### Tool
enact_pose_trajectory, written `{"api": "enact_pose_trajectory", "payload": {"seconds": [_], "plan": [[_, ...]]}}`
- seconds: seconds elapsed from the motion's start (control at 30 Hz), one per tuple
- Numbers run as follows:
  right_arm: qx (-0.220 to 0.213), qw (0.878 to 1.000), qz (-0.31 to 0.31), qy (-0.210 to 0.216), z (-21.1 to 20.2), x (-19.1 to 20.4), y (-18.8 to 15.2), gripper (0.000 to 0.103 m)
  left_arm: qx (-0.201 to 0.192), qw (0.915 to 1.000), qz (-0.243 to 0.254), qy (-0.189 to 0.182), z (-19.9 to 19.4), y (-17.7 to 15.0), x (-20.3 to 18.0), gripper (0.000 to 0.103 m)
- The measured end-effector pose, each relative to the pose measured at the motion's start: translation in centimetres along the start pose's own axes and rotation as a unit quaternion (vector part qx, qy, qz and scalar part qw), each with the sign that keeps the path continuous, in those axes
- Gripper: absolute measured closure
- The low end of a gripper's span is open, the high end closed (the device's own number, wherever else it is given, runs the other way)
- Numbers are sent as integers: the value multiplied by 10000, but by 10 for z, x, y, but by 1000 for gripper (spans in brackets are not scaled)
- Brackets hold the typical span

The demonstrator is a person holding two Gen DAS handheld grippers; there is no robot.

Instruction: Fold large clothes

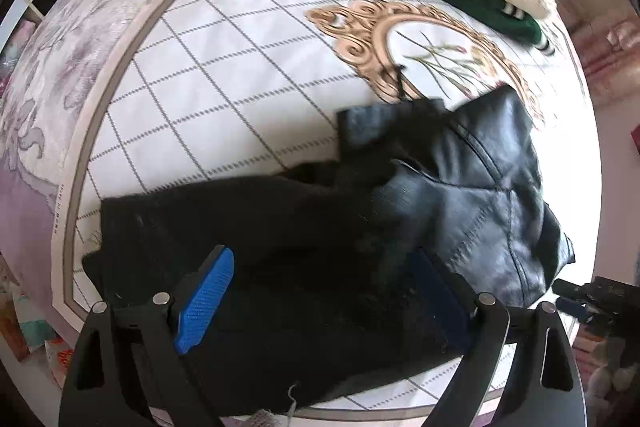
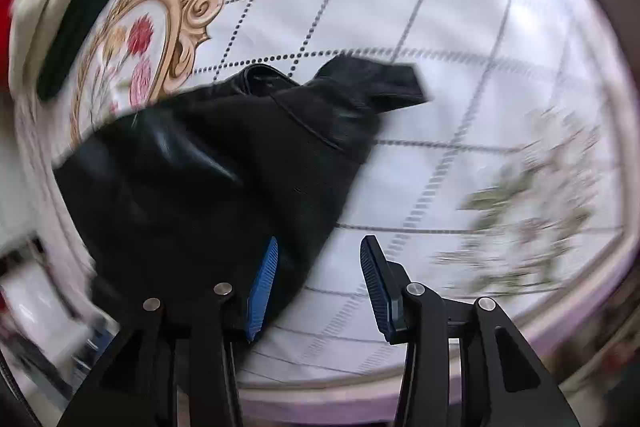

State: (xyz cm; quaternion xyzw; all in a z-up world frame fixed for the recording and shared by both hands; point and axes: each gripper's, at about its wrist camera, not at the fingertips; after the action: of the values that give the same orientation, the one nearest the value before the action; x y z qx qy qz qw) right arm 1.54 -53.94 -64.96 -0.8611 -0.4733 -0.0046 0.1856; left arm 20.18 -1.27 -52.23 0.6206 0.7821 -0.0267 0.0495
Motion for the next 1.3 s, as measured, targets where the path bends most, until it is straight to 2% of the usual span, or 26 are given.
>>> {"api": "enact_pose_trajectory", "payload": {"seconds": [0.1, 0.17, 0.27, 0.37, 0.43, 0.53, 0.63, 0.8, 0.93, 1.0, 1.07, 1.1, 1.13, 1.2, 1.27, 1.3], "plan": [[-301, 9960, -741, -397, -23, 32, -7, 58, 76, 10000, -14, 26, 10, 0, -9, 11], [-390, 9915, -1169, -416, -31, 57, -6, 58, 47, 9999, -124, 49, 18, 6, -11, 11], [-472, 9817, -1834, -210, -41, 88, 9, 58, 8, 9995, -288, 161, 31, 19, -10, 11], [-560, 9685, -2426, -60, -30, 139, 25, 58, 134, 9989, -424, 155, 46, 32, -4, 8], [-431, 9588, -2805, 76, -12, 177, 41, 58, 251, 9985, -478, 98, 55, 37, -1, 6], [-101, 9553, -2953, -87, 24, 208, 62, 58, 257, 9985, -471, 58, 61, 37, 2, 4], [329, 9649, -2602, -146, 59, 211, 84, 58, 281, 9983, -520, -12, 64, 38, 5, 4], [443, 9629, -2652, -225, 70, 217, 91, 58, 343, 9981, -508, -25, 64, 40, 6, 4], [474, 9680, -2462, 137, 43, 198, 86, 58, 237, 9973, -645, -267, 37, 30, 14, 5], [279, 9721, -2273, 505, 15, 170, 77, 57, 146, 9971, -690, -275, 22, 22, 17, 5], [-25, 9746, -2072, 853, -8, 135, 66, 39, 150, 9970, -708, -269, 16, 10, 21, 5], [-278, 9758, -1938, 969, -20, 110, 59, 20, 194, 9969, -694, -318, 18, 6, 20, 6], [-532, 9769, -1777, 1062, -28, 83, 51, 15, 273, 9967, -668, -381, 24, 2, 19, 6], [-715, 9807, -1501, 1027, -31, 45, 49, 15, 408, 9964, -657, -342, 40, 4, 16, 6], [-543, 9874, -1161, 923, -14, 7, 49, 15, 531, 9968, -559, -218, 58, 7, 11, 6], [-393, 9897, -916, 1026, 1, -12, 53, 15, 574, 9967, -534, -192, 63, 10, 10, 6]]}}
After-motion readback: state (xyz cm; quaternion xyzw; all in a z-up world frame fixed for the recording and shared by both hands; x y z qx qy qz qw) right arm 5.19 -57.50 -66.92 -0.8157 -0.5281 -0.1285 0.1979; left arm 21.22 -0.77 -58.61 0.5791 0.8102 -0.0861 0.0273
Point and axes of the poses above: each gripper's, at about its wrist camera, not at the fingertips, and z roughly the way its jaws point, x to its left, y to its top, and after that the axes turned 7 degrees about x, right-handed
